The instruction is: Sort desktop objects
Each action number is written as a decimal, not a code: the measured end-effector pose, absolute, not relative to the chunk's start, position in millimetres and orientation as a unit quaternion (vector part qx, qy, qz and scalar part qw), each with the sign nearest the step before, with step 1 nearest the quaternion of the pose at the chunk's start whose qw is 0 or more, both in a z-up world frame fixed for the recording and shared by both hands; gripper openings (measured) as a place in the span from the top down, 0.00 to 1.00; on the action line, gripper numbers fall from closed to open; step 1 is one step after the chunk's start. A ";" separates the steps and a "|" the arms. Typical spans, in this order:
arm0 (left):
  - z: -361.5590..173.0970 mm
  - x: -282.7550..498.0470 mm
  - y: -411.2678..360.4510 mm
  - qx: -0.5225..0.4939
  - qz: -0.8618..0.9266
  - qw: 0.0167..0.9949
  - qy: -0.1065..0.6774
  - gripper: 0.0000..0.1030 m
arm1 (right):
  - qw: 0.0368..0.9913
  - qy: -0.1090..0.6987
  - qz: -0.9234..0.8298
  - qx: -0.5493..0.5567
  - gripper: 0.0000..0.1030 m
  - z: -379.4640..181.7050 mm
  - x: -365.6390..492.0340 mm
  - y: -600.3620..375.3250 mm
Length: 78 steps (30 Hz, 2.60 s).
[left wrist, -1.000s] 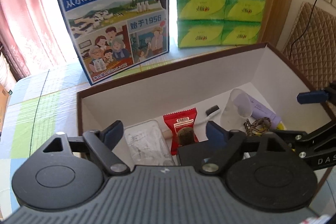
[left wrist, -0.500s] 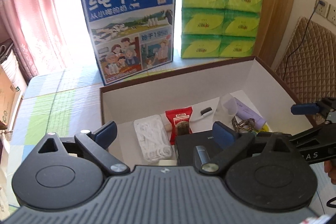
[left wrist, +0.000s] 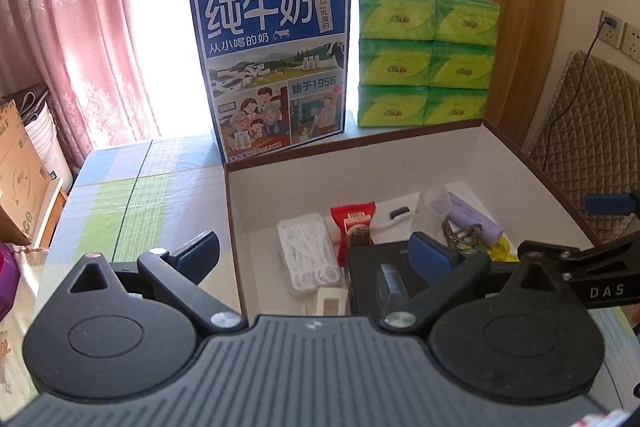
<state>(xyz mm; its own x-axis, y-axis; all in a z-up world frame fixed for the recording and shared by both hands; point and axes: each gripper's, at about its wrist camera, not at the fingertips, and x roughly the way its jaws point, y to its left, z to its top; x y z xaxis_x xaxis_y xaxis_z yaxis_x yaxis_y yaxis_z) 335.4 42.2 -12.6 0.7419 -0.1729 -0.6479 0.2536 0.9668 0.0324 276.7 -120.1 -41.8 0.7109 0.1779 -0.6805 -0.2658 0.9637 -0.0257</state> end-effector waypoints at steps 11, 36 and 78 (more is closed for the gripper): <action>20.5 272.2 47.6 0.073 -0.092 0.953 0.278 0.01 | 0.923 0.361 0.133 0.003 0.02 -23.2 237.0 -135.8; 26.7 156.9 35.5 0.022 -0.036 0.928 0.369 0.01 | 0.919 0.351 0.181 0.006 0.02 11.1 153.1 -170.8; 17.6 58.8 11.3 0.021 0.003 0.923 0.385 0.01 | 0.898 0.387 0.211 -0.023 0.02 -8.8 62.8 -201.4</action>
